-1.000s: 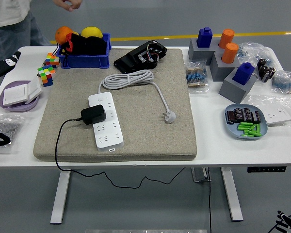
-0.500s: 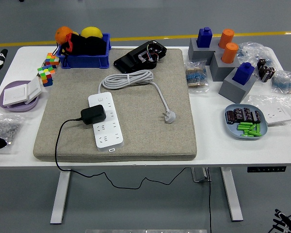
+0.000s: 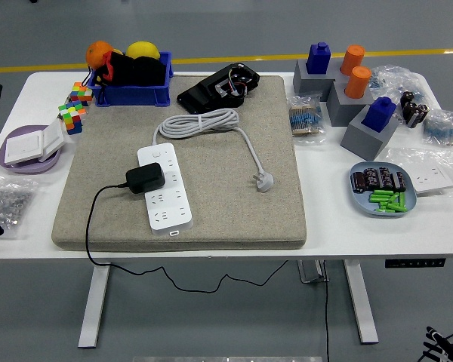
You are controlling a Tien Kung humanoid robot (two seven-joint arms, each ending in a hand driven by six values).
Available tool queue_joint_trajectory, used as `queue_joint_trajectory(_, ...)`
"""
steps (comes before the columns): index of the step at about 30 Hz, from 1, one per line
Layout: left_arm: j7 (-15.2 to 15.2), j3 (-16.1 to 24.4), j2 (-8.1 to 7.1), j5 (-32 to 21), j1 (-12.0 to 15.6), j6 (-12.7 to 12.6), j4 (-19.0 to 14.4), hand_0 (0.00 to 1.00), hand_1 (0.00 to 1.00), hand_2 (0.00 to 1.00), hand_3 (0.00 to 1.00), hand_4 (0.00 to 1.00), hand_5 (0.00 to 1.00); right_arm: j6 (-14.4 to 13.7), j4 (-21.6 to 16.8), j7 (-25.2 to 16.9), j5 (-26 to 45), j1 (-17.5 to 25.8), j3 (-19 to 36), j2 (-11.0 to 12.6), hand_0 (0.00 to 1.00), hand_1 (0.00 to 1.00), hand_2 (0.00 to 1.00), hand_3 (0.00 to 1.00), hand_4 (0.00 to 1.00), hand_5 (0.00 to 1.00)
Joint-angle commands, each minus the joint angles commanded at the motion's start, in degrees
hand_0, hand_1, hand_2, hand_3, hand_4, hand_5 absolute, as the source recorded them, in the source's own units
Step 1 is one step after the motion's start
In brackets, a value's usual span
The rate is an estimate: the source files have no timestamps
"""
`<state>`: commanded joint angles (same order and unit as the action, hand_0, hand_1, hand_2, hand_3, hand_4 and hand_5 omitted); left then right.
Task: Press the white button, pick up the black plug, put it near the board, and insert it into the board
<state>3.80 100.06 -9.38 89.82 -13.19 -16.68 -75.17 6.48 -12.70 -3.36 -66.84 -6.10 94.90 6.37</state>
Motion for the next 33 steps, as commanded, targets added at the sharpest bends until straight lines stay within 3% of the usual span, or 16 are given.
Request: queue_joint_trajectory(33,-0.55,0.76,0.18,0.47,0.68,0.38,-2.14,0.872,0.927,0.888,0.876,0.788,0.002,0.20,-0.01,0.37,-0.22,0.15,0.59,0.21,0.793,0.718,0.695,0.636,0.728,0.467)
